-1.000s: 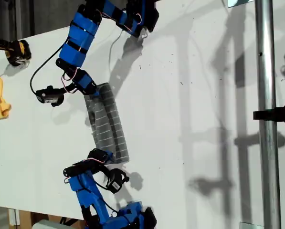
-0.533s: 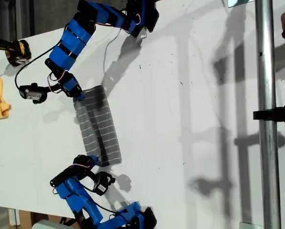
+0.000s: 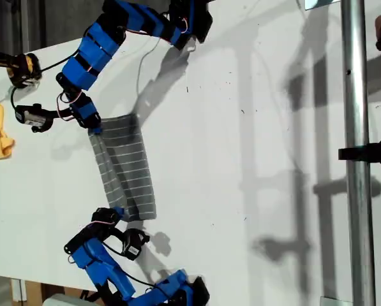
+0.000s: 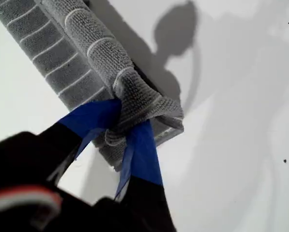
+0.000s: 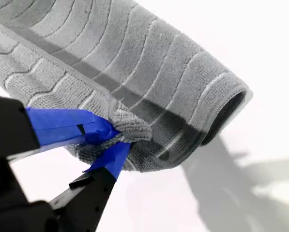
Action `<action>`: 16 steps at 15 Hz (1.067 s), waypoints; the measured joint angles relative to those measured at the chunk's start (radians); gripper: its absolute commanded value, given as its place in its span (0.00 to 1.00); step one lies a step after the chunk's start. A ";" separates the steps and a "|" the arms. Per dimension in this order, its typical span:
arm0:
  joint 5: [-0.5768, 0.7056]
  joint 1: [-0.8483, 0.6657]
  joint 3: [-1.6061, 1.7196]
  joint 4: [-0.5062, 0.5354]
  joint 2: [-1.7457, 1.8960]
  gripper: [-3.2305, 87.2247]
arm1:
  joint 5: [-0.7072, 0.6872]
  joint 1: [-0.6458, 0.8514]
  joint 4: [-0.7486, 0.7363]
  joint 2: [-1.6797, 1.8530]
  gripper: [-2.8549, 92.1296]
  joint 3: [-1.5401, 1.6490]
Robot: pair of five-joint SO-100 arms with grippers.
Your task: Grasp corners of a towel and fold twice.
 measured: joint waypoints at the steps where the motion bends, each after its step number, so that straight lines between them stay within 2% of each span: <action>1: 0.000 0.000 0.014 -0.002 0.000 0.01 | 0.000 -0.002 -0.003 0.000 0.03 0.043; 6: -0.017 0.015 0.080 0.015 0.000 0.01 | 0.002 -0.049 0.020 0.000 0.03 0.135; 10: -0.066 0.086 0.094 0.044 -0.011 0.01 | 0.014 -0.058 0.063 0.002 0.03 0.202; 16: -0.137 0.133 -0.103 0.133 -0.307 0.01 | 0.054 -0.054 0.126 -0.117 0.03 0.212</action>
